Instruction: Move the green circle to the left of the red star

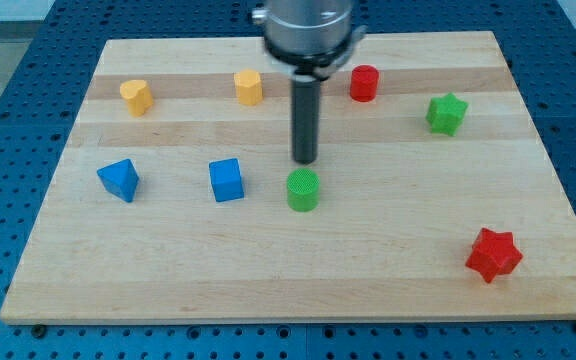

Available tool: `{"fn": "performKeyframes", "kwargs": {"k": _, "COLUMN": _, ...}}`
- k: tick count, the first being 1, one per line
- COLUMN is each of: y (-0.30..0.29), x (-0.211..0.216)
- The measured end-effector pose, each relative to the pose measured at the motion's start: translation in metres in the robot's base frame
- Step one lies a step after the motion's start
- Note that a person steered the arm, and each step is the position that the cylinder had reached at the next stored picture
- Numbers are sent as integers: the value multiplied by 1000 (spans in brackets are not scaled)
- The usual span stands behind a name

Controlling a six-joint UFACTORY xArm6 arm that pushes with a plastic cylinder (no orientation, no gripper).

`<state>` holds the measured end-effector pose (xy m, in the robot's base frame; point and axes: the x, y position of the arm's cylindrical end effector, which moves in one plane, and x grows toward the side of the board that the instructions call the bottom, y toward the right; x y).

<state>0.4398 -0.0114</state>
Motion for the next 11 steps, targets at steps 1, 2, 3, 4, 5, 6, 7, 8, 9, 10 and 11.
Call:
{"fn": "performKeyframes", "kwargs": {"k": 1, "y": 22, "x": 55}}
{"fn": "performKeyframes", "kwargs": {"k": 2, "y": 75, "x": 91}}
{"fn": "performKeyframes", "kwargs": {"k": 3, "y": 53, "x": 79}}
{"fn": "performKeyframes", "kwargs": {"k": 4, "y": -16, "x": 83}}
{"fn": "performKeyframes", "kwargs": {"k": 5, "y": -50, "x": 107}}
{"fn": "performKeyframes", "kwargs": {"k": 6, "y": -2, "x": 111}}
{"fn": "performKeyframes", "kwargs": {"k": 7, "y": 72, "x": 94}}
{"fn": "performKeyframes", "kwargs": {"k": 8, "y": 112, "x": 92}}
{"fn": "performKeyframes", "kwargs": {"k": 9, "y": 62, "x": 93}}
{"fn": "performKeyframes", "kwargs": {"k": 10, "y": -4, "x": 93}}
{"fn": "performKeyframes", "kwargs": {"k": 11, "y": -5, "x": 111}}
